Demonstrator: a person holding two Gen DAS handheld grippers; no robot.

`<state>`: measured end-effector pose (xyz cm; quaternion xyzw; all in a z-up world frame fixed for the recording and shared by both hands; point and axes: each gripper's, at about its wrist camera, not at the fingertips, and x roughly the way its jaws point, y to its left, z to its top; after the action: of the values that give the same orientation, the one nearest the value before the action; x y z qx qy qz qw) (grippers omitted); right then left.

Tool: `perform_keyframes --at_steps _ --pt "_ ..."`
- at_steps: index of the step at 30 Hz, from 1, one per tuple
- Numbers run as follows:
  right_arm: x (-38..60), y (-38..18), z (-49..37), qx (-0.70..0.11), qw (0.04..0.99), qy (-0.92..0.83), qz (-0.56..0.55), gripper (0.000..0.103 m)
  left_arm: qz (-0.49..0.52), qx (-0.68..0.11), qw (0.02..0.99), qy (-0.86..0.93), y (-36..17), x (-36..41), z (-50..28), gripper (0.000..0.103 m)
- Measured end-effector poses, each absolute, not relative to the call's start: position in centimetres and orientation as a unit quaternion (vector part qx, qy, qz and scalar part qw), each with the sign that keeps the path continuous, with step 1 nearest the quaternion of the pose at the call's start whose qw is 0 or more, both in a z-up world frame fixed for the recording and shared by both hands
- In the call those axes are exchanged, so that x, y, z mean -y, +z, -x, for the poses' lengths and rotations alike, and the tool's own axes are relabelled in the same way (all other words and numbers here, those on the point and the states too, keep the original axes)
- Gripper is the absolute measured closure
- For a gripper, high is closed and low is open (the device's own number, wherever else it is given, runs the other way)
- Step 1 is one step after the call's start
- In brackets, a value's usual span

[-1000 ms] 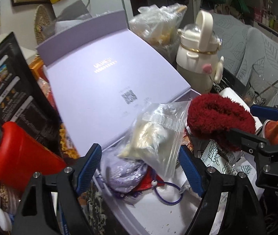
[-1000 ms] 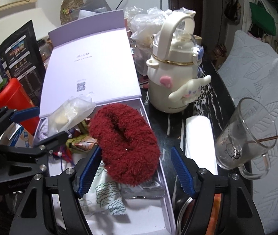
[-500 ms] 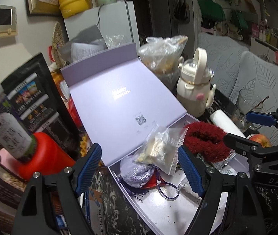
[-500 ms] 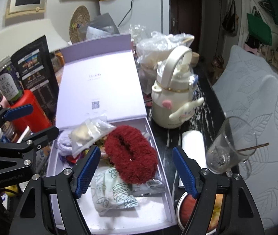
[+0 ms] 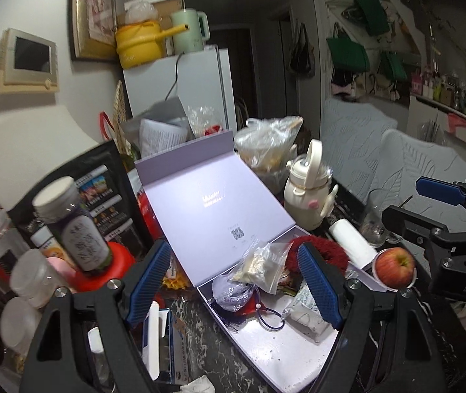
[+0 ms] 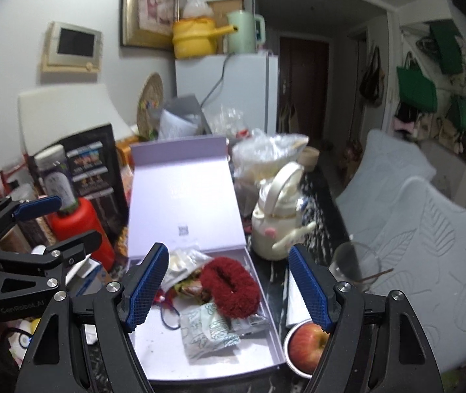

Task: Organize soft objects

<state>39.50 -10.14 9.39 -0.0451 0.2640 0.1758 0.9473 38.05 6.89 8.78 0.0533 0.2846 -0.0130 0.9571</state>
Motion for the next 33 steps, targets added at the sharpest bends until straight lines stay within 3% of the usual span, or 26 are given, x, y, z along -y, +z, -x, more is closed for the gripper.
perform_keyframes --at_steps 7,12,20,33 --pt "10.8 11.8 -34.9 -0.23 0.958 0.167 0.048 0.019 -0.048 -0.252 0.966 -0.019 11.5 -6.8 -33.8 0.021" --pt "11.3 12.9 -31.8 -0.213 0.963 0.156 0.049 0.015 -0.049 -0.234 0.971 -0.012 12.4 -6.6 -31.0 0.006" --pt "12.2 12.8 -27.6 -0.201 0.969 0.136 0.049 0.009 -0.042 -0.215 0.975 -0.019 12.3 -6.5 -26.9 0.005" --pt "12.9 8.8 -24.3 -0.237 0.965 0.106 0.033 0.008 -0.014 -0.239 0.97 -0.036 8.8 -7.2 -23.4 0.005"
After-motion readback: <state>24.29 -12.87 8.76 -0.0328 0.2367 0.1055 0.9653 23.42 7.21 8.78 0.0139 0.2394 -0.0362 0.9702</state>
